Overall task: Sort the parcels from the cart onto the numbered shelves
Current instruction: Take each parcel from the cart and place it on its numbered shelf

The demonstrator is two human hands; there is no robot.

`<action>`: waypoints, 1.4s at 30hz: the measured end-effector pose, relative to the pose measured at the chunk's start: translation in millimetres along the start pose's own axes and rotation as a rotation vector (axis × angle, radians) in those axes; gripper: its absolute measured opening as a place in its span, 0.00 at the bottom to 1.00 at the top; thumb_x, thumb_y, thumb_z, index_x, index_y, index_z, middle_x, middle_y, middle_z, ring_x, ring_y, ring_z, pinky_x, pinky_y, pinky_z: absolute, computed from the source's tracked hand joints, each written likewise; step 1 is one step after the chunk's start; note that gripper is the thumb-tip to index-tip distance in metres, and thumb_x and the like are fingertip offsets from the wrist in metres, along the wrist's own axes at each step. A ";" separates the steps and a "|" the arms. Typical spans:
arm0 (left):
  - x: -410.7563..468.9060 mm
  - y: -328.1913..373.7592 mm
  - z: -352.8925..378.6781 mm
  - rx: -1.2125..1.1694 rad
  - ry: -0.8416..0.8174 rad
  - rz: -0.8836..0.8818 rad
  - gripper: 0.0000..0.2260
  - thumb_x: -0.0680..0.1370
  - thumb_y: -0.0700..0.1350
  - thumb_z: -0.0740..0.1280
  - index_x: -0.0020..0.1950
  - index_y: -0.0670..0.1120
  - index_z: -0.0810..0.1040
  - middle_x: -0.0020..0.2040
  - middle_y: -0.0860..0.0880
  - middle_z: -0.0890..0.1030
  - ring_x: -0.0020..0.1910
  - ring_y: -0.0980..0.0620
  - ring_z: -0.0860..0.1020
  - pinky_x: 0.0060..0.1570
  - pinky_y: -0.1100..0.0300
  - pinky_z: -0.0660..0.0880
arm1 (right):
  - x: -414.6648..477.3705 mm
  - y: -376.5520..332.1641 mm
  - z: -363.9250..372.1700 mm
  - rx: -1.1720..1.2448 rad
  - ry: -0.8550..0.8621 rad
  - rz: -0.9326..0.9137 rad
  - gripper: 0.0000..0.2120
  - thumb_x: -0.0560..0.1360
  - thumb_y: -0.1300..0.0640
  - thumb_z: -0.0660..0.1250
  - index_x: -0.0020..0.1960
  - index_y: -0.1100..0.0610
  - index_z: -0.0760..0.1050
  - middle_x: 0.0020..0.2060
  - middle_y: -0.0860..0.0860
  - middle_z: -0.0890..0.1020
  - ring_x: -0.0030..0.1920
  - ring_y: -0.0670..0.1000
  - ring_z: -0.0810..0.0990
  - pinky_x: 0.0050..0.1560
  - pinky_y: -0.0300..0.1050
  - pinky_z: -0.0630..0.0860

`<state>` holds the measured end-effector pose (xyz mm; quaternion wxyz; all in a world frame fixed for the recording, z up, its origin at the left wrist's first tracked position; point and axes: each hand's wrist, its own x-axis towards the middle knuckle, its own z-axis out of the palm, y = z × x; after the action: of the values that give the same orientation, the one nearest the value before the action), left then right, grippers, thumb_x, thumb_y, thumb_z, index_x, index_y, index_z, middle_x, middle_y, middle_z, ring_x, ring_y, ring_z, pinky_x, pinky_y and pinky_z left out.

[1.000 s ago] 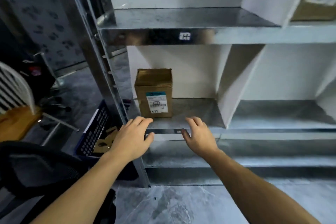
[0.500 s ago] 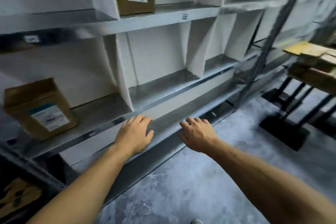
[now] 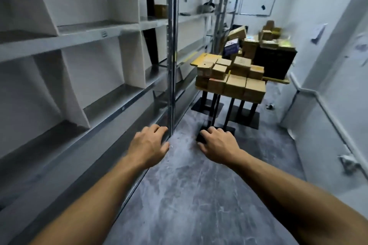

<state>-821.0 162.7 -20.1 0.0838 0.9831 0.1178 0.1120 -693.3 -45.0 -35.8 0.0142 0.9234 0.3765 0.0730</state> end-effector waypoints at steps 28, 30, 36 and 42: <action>494.4 37.9 96.5 -0.001 0.044 0.337 0.23 0.77 0.58 0.59 0.71 0.53 0.67 0.65 0.51 0.73 0.60 0.47 0.72 0.58 0.51 0.71 | 335.2 248.6 44.4 0.031 -0.004 0.387 0.21 0.80 0.40 0.56 0.68 0.50 0.69 0.61 0.53 0.76 0.59 0.59 0.77 0.53 0.56 0.75; 520.9 36.9 109.0 -0.012 0.009 0.346 0.23 0.78 0.58 0.58 0.71 0.53 0.66 0.65 0.51 0.73 0.61 0.47 0.72 0.58 0.51 0.71 | 354.4 257.4 56.0 0.054 -0.030 0.414 0.22 0.80 0.40 0.56 0.69 0.50 0.68 0.62 0.53 0.76 0.59 0.59 0.77 0.53 0.56 0.74; 583.1 31.7 140.6 -0.013 -0.050 0.369 0.22 0.78 0.58 0.58 0.71 0.53 0.67 0.65 0.51 0.72 0.62 0.47 0.71 0.59 0.51 0.70 | 407.0 291.8 79.2 0.096 -0.072 0.452 0.22 0.81 0.40 0.56 0.70 0.49 0.67 0.63 0.53 0.76 0.61 0.58 0.77 0.56 0.56 0.75; 665.1 38.7 163.7 0.002 -0.037 0.364 0.22 0.77 0.58 0.59 0.69 0.54 0.68 0.64 0.51 0.74 0.61 0.48 0.72 0.58 0.51 0.70 | 482.4 343.7 100.6 0.176 -0.069 0.436 0.21 0.80 0.40 0.56 0.69 0.49 0.67 0.62 0.53 0.76 0.62 0.59 0.76 0.58 0.58 0.75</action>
<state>-143.5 269.6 -36.7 0.0631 0.9902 -0.0632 0.1070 -100.0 48.2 -47.6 -0.0694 0.9825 0.1726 0.0097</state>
